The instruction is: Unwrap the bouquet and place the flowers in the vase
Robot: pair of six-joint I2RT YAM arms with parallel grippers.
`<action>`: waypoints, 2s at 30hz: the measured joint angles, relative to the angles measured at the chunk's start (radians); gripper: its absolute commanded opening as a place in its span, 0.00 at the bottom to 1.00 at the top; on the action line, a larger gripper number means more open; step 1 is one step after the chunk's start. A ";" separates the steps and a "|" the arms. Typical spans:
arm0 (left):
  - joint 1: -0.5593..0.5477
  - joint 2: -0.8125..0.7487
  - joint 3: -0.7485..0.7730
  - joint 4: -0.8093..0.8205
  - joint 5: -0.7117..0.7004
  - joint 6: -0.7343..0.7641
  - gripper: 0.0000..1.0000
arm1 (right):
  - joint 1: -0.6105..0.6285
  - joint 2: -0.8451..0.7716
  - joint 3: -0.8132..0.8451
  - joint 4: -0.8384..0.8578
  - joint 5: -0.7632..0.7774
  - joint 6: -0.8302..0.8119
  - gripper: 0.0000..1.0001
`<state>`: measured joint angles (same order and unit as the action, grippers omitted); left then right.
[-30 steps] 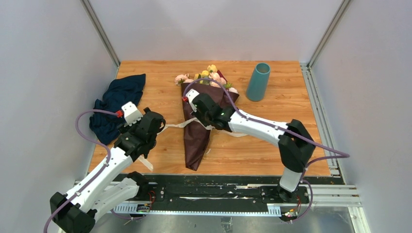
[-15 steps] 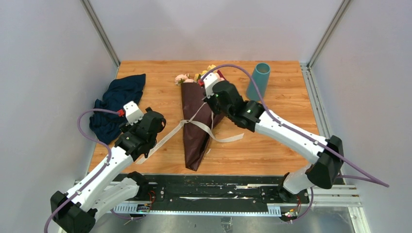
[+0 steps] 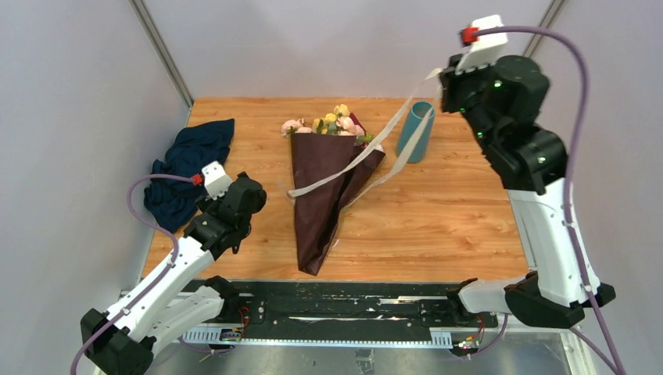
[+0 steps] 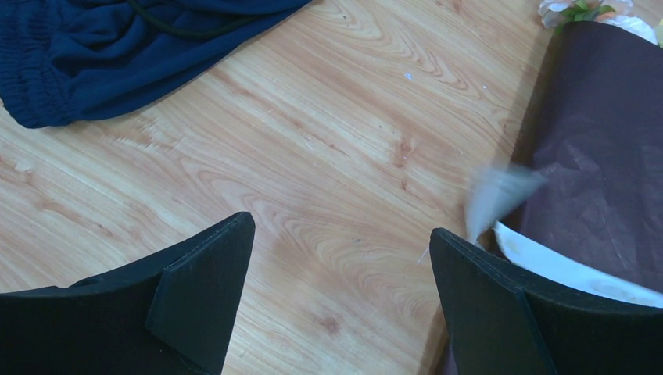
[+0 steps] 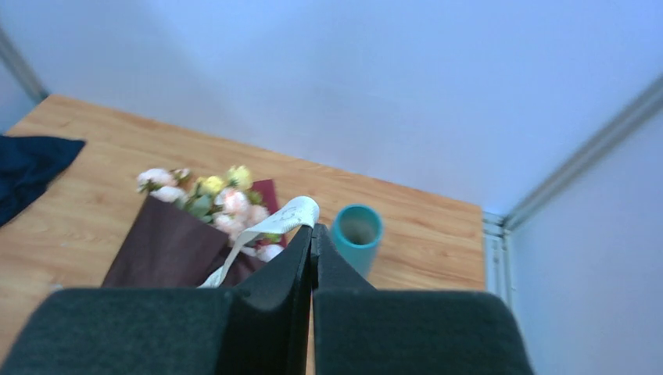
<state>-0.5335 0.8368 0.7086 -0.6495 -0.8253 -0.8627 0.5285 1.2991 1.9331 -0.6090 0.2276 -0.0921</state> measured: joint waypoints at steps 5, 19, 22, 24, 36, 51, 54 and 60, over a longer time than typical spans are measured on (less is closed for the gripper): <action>0.000 -0.006 0.000 0.015 0.017 0.011 0.93 | -0.148 0.013 0.195 -0.119 -0.019 -0.015 0.00; 0.000 0.047 -0.014 0.055 0.045 0.018 0.93 | -0.230 -0.161 -0.415 0.035 -0.220 0.035 0.00; 0.000 0.040 -0.020 0.055 0.053 0.018 0.92 | -0.196 -0.173 -0.652 0.097 -0.214 0.050 0.00; 0.000 0.027 -0.026 0.060 0.062 0.018 0.92 | -0.176 -0.183 -0.791 0.138 -0.212 0.069 0.01; 0.000 0.016 -0.069 0.089 0.101 -0.009 0.96 | -0.138 -0.111 -1.085 0.338 -0.200 0.190 0.77; -0.001 0.024 -0.070 0.095 0.121 -0.009 0.94 | -0.096 0.214 -1.123 0.448 -0.151 0.251 0.77; -0.008 0.020 -0.080 0.098 0.135 -0.010 0.94 | -0.096 0.263 -1.120 0.470 -0.135 0.264 0.76; -0.013 0.017 -0.090 0.096 0.138 -0.009 0.94 | -0.096 0.323 -1.073 0.525 -0.088 0.275 0.58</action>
<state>-0.5461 0.8536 0.6186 -0.5533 -0.6872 -0.8719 0.4324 1.6222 0.8600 -0.0845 0.1394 0.1829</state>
